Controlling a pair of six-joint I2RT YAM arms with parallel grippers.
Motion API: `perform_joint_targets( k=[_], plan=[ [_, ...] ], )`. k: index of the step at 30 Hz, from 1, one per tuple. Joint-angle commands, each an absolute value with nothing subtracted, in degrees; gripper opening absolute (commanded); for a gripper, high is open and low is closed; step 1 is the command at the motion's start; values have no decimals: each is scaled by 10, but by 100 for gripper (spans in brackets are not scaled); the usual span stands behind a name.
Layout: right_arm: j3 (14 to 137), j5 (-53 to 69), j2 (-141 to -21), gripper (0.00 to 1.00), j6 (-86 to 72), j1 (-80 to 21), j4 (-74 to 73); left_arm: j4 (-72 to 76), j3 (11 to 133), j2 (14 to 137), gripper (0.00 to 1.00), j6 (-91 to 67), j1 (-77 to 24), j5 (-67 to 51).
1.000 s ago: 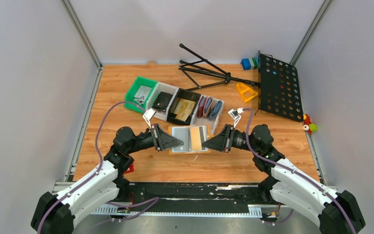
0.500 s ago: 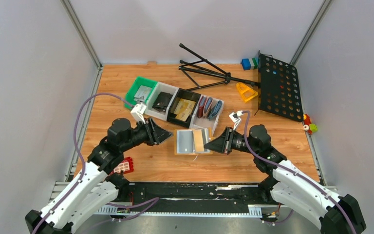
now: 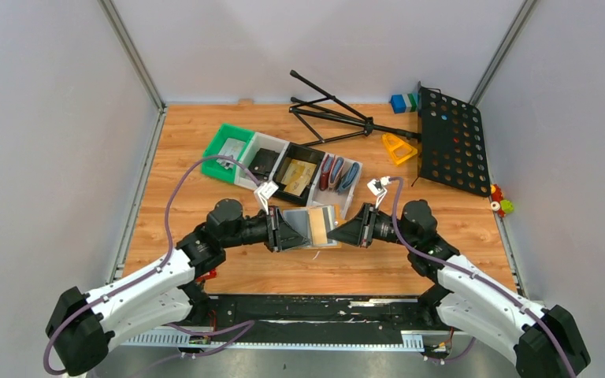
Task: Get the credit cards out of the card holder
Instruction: Remove the credit card from the card holder.
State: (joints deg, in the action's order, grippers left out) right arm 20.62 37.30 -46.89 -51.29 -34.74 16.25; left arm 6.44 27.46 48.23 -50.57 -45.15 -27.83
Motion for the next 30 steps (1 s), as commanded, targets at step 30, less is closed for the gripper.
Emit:
perform_joint_targets(
  k=[30],
  plan=[
    [177, 462, -494, 0, -652, -353, 374, 392, 213, 460, 6, -642, -451, -322]
  ],
)
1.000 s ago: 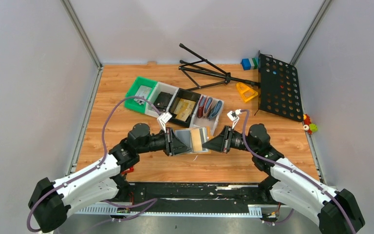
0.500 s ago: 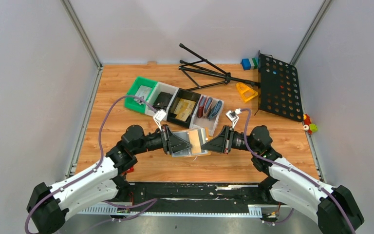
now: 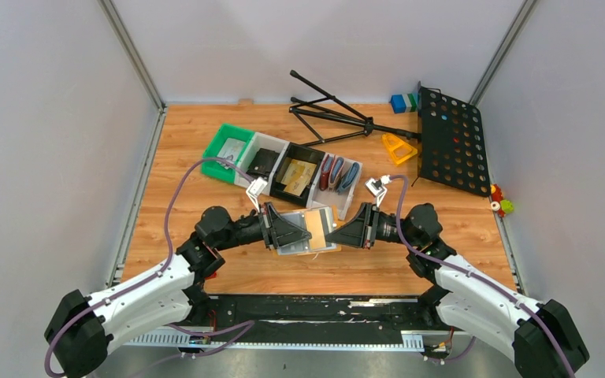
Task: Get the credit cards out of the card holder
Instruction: Remove the credit card from the card holder.
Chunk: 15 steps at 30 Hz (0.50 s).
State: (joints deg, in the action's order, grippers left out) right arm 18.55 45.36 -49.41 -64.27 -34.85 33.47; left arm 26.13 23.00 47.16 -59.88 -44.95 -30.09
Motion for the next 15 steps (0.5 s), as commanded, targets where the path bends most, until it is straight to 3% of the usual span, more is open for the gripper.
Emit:
perform_joint_targets(
  k=[1, 6, 8, 15],
  plan=[
    [174, 463, -495, 0, -655, -353, 379, 409, 208, 456, 6, -646, -451, -324],
    [174, 479, -501, 0, -661, -355, 393, 416, 208, 459, 22, -648, -451, -334],
    [178, 484, -500, 0, -660, -354, 394, 427, 210, 472, 24, -651, -451, -341],
    [180, 478, -493, 0, -658, -355, 387, 466, 197, 508, 0, -675, -451, -331]
  ],
)
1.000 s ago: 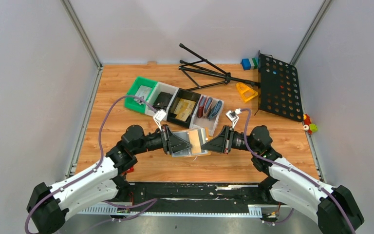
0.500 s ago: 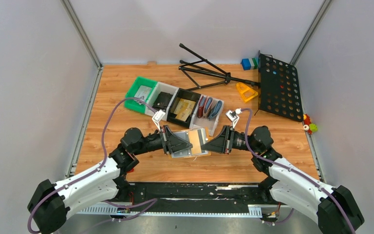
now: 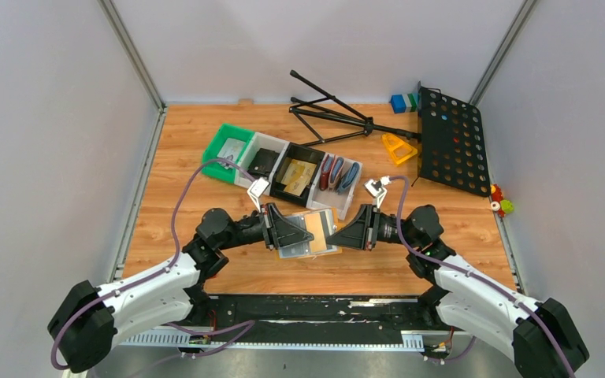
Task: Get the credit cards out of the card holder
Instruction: Remove the credit card from the card holder.
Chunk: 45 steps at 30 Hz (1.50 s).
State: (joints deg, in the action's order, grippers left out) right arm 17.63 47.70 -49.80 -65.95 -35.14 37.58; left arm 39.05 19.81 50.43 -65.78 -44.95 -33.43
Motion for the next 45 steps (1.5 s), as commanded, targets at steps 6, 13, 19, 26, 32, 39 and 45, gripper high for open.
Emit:
perform_joint_targets(
  k=[6, 13, 19, 26, 32, 39, 45],
  plan=[
    [170, 451, -454, 10, -643, -353, 344, 416, 204, 497, 0, -654, -450, -319],
    [159, 434, -433, 5, -646, -347, 344, 385, 216, 513, 0, -647, -448, -337],
    [140, 421, -421, 0, -657, -334, 345, 398, 190, 505, 0, -663, -426, -342],
    [131, 413, -410, 0, -659, -331, 344, 408, 174, 496, 0, -662, -403, -359],
    [144, 451, -440, 0, -662, -331, 376, 520, 158, 535, 6, -702, -404, -374],
    [146, 462, -458, 0, -674, -332, 401, 715, 141, 638, 22, -788, -405, -398],
    [144, 455, -437, 0, -671, -331, 379, 767, 136, 678, 0, -812, -404, -398]
  ],
)
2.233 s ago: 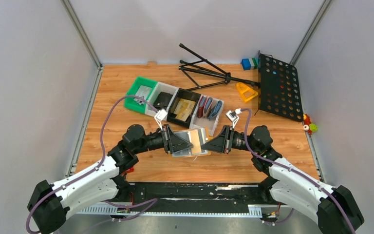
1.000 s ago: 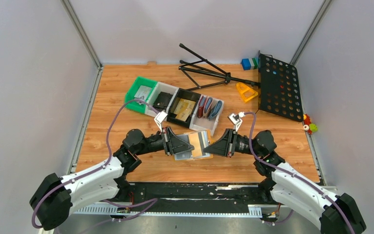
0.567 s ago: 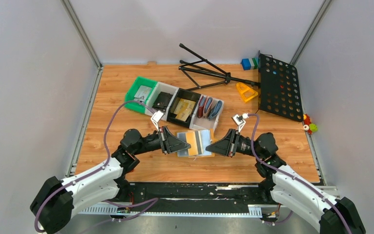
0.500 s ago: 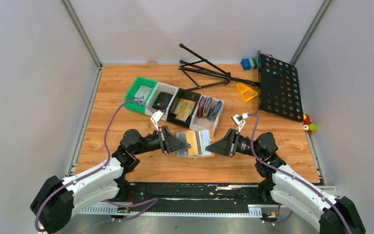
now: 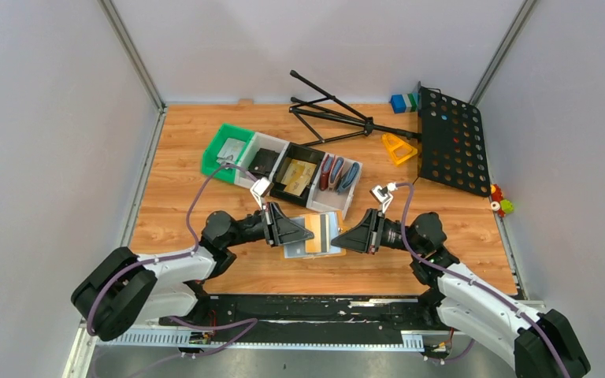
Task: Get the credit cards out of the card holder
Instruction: Remove the credit card from the card holder, then place the credit card in the storage box.
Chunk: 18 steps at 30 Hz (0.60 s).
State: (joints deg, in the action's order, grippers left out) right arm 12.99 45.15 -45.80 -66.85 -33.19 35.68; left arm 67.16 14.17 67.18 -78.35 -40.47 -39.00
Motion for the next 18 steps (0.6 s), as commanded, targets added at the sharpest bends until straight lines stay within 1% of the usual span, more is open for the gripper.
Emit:
perform_joint_targets(
  k=[1, 4, 8, 10, 12, 14, 15, 16, 18],
  plan=[
    [144, 447, -427, 0, -665, -330, 363, 766, 133, 676, 0, -813, -402, -395],
    [142, 396, -372, 0, -634, -326, 283, 740, 124, 662, 0, -808, -386, -398],
    [160, 308, -293, 0, -556, -325, 127, 660, 113, 638, 0, -783, -343, -415],
    [175, 278, -275, 0, -519, -324, 34, 620, 114, 626, 0, -766, -320, -429],
    [188, 243, -267, 0, -496, -324, -43, 547, 125, 611, 0, -736, -296, -439],
    [178, 226, -261, 0, -491, -324, -65, 397, 157, 592, 0, -670, -271, -434],
    [170, 221, -259, 0, -492, -324, -65, 301, 182, 582, 0, -597, -261, -419],
    [161, 220, -258, 0, -496, -324, -61, 186, 216, 572, 0, -532, -252, -392],
    [148, 224, -262, 0, -505, -324, -46, -7, 290, 563, 0, -418, -248, -297]
  ],
)
